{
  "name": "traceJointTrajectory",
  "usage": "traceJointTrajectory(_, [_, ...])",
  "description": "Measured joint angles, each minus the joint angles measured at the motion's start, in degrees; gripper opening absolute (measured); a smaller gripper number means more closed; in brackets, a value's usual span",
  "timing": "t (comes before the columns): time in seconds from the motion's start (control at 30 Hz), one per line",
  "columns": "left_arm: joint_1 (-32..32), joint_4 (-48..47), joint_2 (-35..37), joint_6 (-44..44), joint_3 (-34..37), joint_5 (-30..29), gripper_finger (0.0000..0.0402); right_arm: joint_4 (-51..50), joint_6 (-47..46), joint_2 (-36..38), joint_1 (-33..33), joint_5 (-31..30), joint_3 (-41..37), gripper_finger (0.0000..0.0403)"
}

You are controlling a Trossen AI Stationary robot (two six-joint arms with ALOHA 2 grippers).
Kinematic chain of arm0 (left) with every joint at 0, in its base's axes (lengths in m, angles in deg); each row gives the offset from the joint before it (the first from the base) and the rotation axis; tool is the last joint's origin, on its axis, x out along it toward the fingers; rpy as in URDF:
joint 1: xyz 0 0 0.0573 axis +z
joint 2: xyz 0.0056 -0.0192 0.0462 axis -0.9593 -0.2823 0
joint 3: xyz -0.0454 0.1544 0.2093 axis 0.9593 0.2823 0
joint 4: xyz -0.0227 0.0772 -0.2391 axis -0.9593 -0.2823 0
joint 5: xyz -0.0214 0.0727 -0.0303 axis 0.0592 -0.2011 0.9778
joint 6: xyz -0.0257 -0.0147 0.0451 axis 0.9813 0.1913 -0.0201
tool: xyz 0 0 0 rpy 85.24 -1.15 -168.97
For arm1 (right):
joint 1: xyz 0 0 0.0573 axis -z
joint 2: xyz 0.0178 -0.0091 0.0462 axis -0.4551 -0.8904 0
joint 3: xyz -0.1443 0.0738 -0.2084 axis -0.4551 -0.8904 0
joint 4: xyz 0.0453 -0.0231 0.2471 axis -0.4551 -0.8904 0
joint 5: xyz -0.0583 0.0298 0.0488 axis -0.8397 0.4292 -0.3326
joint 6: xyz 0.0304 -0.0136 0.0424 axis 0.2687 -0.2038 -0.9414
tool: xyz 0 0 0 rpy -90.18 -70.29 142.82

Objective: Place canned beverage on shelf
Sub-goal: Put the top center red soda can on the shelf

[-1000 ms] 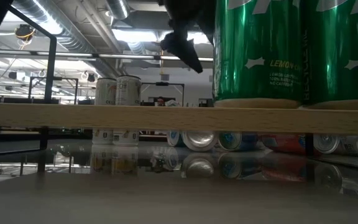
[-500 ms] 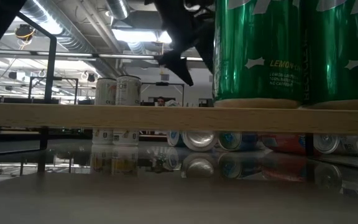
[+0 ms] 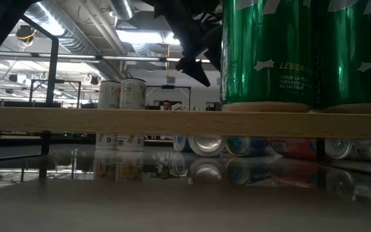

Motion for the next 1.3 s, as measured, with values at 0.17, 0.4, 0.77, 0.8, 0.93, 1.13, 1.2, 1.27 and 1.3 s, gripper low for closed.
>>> traceJointTrajectory(0.17, [1.7,0.4,0.0,-4.6,0.0,0.3,0.0377,2.0,0.2,0.0,8.4,6.2,0.0,0.0367])
traceJointTrajectory(0.4, [3.0,0.4,0.1,-7.5,0.0,0.4,0.0377,2.1,0.3,-1.8,19.2,17.4,0.0,0.0367])
traceJointTrajectory(0.77, [2.0,0.4,0.1,-7.5,0.0,0.4,0.0377,4.4,3.0,-13.5,28.1,28.4,0.0,0.0367])
traceJointTrajectory(0.8, [1.8,0.3,0.2,-7.5,0.0,0.4,0.0377,4.9,3.1,-14.6,28.4,29.1,0.0,0.0367])
traceJointTrajectory(0.93, [1.1,0.3,0.2,-7.5,0.0,0.4,0.0377,5.4,3.3,-18.4,28.8,30.0,0.0,0.0367])
traceJointTrajectory(1.13, [0.5,0.2,0.2,-7.4,0.0,0.3,0.0377,5.9,4.9,-22.4,28.7,30.0,0.0,0.0367])
traceJointTrajectory(1.2, [0.3,0.2,0.2,-7.4,0.0,0.3,0.0377,6.5,4.9,-23.2,28.7,29.8,0.0,0.0367])
traceJointTrajectory(1.27, [0.2,0.2,0.2,-7.3,0.0,0.3,0.0377,7.7,4.9,-23.8,28.7,28.9,0.0,0.0367])
traceJointTrajectory(1.3, [0.1,0.2,0.2,-7.3,0.0,0.3,0.0377,8.3,5.0,-24.0,28.7,28.9,0.0,0.0367])
